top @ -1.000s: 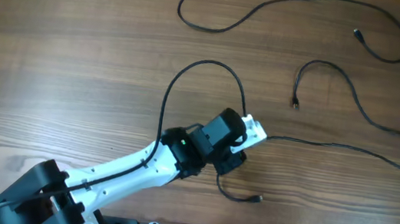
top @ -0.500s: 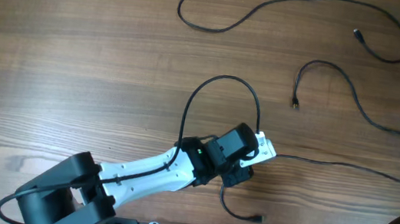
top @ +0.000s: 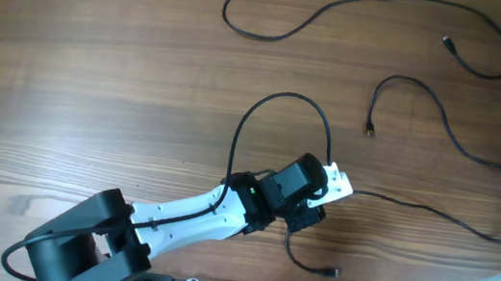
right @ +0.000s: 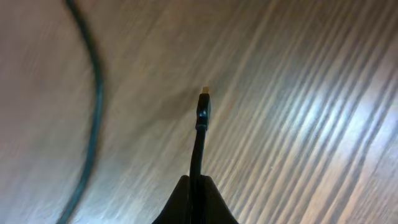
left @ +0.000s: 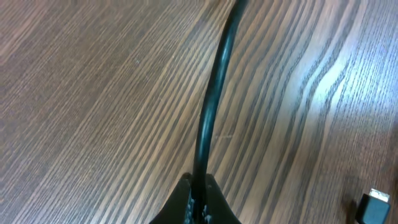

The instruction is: Untangle cables

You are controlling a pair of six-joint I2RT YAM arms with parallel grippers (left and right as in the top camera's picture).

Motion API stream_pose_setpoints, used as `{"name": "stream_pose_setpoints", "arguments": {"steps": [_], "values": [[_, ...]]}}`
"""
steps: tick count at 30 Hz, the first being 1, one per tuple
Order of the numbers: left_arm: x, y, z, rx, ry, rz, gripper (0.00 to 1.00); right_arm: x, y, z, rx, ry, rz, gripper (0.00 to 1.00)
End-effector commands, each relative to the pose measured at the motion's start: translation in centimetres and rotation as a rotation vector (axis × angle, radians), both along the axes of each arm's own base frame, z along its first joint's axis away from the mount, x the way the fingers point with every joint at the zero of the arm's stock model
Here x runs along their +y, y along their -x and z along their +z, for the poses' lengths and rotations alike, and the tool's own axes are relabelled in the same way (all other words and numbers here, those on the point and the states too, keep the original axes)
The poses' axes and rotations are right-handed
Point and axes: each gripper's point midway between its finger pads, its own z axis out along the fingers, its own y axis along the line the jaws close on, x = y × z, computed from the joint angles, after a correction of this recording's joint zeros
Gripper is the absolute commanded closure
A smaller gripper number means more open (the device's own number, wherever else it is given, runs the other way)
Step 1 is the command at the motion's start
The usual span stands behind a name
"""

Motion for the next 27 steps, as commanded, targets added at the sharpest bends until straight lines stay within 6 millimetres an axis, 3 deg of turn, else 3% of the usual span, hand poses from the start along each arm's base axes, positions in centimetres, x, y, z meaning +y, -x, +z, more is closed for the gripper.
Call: {"name": "stream_pose_setpoints", "arguments": {"steps": [1,11,15,17,18,19,20,21,22,25,27], "values": [[-0.1,0.3,-0.5,-0.001,-0.006,-0.020,0.96,-1.8,3.0,-1.7,0.101,0.022,-0.060,0.96],[-0.6,-0.5,0.1,-0.036,0.023,-0.003,0.96,-3.6,7.7,-6.4,0.176,-0.053,-0.130,0.96],[-0.7,-0.6,0.3,-0.041,0.030,-0.003,0.75,-3.7,7.7,-7.3,0.184,-0.059,-0.119,0.96],[-0.7,-0.6,0.3,-0.040,0.030,-0.003,0.58,-3.8,7.6,-7.3,0.181,-0.054,-0.120,0.94],[-0.7,-0.6,0.3,-0.040,0.031,-0.003,0.51,-3.9,7.5,-7.3,0.179,-0.051,-0.120,0.86],[-0.7,-0.6,0.3,-0.040,0.030,-0.003,0.37,-4.0,7.5,-7.3,0.176,-0.048,-0.120,0.78],[-0.7,-0.6,0.3,-0.040,0.030,-0.003,0.28,-4.0,7.5,-7.3,0.176,-0.048,-0.120,0.63],[-0.7,-0.6,0.3,-0.040,0.030,-0.003,0.28,-3.9,7.4,-7.3,0.173,-0.050,-0.119,0.54],[-0.7,-0.6,0.3,-0.040,0.030,-0.003,0.28,-3.8,7.1,-7.4,0.156,-0.060,-0.114,0.36],[-0.7,-0.6,0.3,-0.033,0.033,0.006,0.25,-3.6,6.3,-7.5,0.116,-0.078,-0.099,0.20],[-0.8,-0.6,0.3,-0.016,0.041,0.026,0.12,-3.7,6.2,-7.4,0.111,-0.074,-0.099,0.17]]}}
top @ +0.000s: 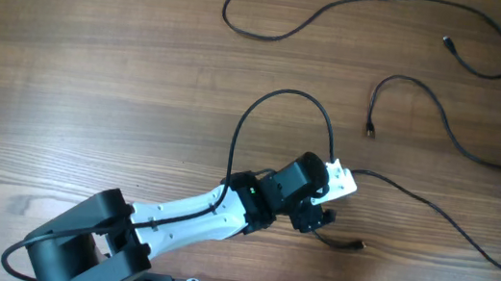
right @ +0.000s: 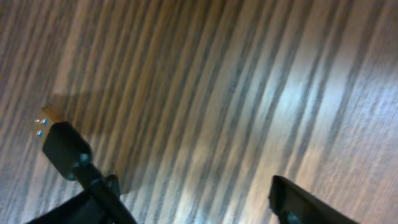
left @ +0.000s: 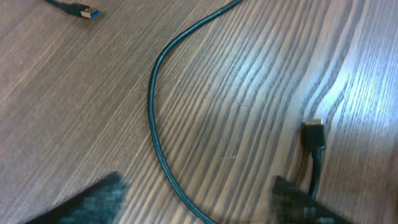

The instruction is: Untangle cables

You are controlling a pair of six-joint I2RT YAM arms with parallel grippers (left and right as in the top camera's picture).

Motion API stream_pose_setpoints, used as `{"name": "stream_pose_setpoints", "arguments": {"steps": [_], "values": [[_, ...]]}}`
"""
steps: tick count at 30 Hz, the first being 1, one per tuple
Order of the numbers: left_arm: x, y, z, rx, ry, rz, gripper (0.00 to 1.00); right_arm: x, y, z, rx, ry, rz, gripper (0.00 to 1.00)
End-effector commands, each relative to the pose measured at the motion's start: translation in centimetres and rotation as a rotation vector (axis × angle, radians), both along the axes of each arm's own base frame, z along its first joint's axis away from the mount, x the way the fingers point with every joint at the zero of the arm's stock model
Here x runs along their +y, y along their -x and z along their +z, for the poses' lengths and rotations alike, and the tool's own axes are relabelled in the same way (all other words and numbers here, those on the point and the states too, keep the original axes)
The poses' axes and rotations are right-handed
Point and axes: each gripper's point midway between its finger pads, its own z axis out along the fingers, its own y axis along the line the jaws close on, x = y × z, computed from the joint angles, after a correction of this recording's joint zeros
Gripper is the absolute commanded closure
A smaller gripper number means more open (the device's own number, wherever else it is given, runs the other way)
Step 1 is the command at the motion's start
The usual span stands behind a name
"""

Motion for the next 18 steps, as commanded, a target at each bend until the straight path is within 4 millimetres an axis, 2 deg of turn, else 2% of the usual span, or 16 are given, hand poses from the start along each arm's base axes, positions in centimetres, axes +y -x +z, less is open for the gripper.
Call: {"name": "stream_pose_setpoints", "arguments": {"steps": [1,6,10,18], "values": [[0.1,0.2,-0.7,0.040,0.001,0.036,0.06,1.2,-0.9,-1.6,-0.033,-0.061,0.023,0.15],[-0.4,-0.1,-0.1,0.055,0.041,0.068,0.00,1.2,-2.4,-0.1,-0.120,-0.063,0.049,0.11],[-0.8,-0.4,0.4,0.038,0.069,0.067,0.00,0.8,-3.6,3.2,-0.199,-0.017,0.070,0.10],[-1.3,-0.6,1.0,0.023,0.095,0.066,0.00,0.8,-4.7,13.7,-0.353,0.164,0.107,0.05]]}}
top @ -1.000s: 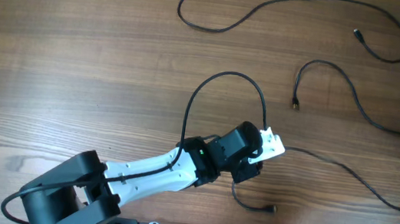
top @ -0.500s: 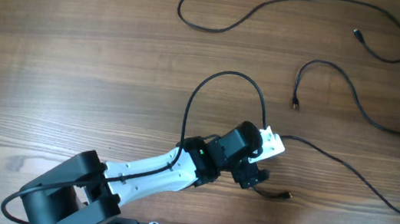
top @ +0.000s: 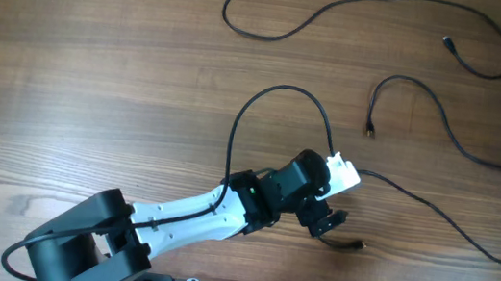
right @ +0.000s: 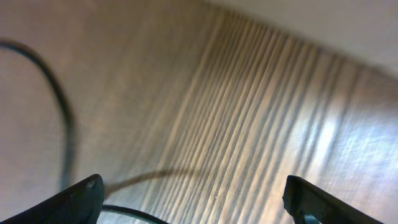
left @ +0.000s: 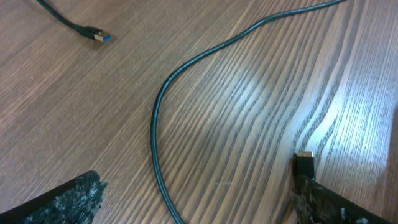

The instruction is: Untangle cables

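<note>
A long black cable (top: 281, 91) loops over the table's middle and runs right past my left gripper (top: 329, 219). One of its plugs (top: 354, 244) lies just right of that gripper. In the left wrist view the left gripper (left: 196, 205) is open, with the cable (left: 155, 124) lying on the wood between its fingers. The plug (left: 305, 163) rests against the right finger (left: 329, 202). My right gripper (right: 193, 202) is open over bare wood, and a cable (right: 62, 124) curves past its left finger (right: 68, 199).
Two more black cables lie apart on the table. One (top: 365, 5) snakes along the far edge. The other (top: 423, 86) is at the right, and its blue-tipped plug (left: 96, 36) shows in the left wrist view. The right arm enters at the bottom right corner.
Both grippers stay open. The left one has drawn back a little from the cable. The plug that lay by the right gripper's left finger is out of its view; a cable curve shows instead.
At first both grippers were shut on the long cable, the left near the loop and the right just behind a plug. Later both were open and the cable lay on the table with its near plug further right. Now both stand open over it.
</note>
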You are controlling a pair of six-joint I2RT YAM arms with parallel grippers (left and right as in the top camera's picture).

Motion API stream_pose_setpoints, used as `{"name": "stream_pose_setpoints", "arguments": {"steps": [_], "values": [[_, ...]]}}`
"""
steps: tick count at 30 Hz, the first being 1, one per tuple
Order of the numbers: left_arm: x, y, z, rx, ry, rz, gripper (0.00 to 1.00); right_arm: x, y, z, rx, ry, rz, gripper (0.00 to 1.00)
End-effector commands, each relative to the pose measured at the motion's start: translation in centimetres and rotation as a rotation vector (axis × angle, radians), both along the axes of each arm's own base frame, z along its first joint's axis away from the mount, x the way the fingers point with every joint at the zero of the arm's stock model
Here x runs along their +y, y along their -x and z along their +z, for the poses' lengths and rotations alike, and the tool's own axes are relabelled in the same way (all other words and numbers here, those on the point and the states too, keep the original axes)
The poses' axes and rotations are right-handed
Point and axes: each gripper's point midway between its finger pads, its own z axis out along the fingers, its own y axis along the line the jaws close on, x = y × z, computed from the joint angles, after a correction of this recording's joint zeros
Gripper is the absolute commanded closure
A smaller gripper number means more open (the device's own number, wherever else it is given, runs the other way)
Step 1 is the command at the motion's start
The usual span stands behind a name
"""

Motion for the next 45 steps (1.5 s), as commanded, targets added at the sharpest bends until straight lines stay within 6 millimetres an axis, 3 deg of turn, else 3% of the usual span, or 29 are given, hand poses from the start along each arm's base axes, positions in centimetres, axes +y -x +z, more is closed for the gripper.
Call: {"name": "stream_pose_setpoints", "arguments": {"steps": [1,6,10,16,19,21,23,26,28,31,34,39,45], "values": [[-0.4,-0.1,0.1,-0.003,0.023,0.007,0.00,0.7,-1.4,5.7,-0.123,0.078,0.042,0.05],[-0.8,-1.3,2.5,0.002,0.119,0.070,0.00,3.8,-4.5,10.2,-0.338,0.053,0.187,0.00],[0.8,-3.9,4.4,0.048,0.194,0.197,0.00,6.5,-6.2,12.1,-0.456,-0.008,0.289,0.00],[6.7,-9.7,7.1,0.127,0.299,0.474,0.00,13.4,-9.5,12.0,-0.474,-0.124,0.557,0.00],[11.2,-11.9,7.4,0.093,0.254,0.623,0.00,17.2,-11.6,11.6,-0.441,-0.153,0.690,0.00],[15.6,-12.9,7.7,0.053,0.186,0.768,0.00,21.2,-13.4,11.8,-0.416,-0.153,0.834,0.00],[19.3,-13.0,8.6,0.022,0.138,0.875,0.00,24.3,-14.6,12.2,-0.375,-0.130,0.915,0.01],[22.6,-12.5,9.8,0.009,0.120,0.949,0.00,27.6,-15.4,12.9,-0.316,-0.075,0.987,0.00],[25.1,-11.9,10.7,0.011,0.115,1.003,0.00,31.4,-16.0,14.2,-0.302,-0.030,1.064,0.00],[28.9,-11.2,11.1,0.040,0.113,1.119,0.00,36.4,-16.3,16.0,-0.311,0.017,1.181,0.00],[32.0,-10.6,10.8,0.109,0.157,1.270,0.00,39.7,-15.8,17.3,-0.269,0.116,1.239,0.00],[33.3,-10.6,10.8,0.114,0.165,1.314,0.00,44.3,-15.1,17.6,-0.258,0.120,1.282,0.00],[33.4,-10.3,10.5,0.127,0.150,1.316,0.00,45.1,-15.2,17.0,-0.249,0.096,1.289,0.00]]}}
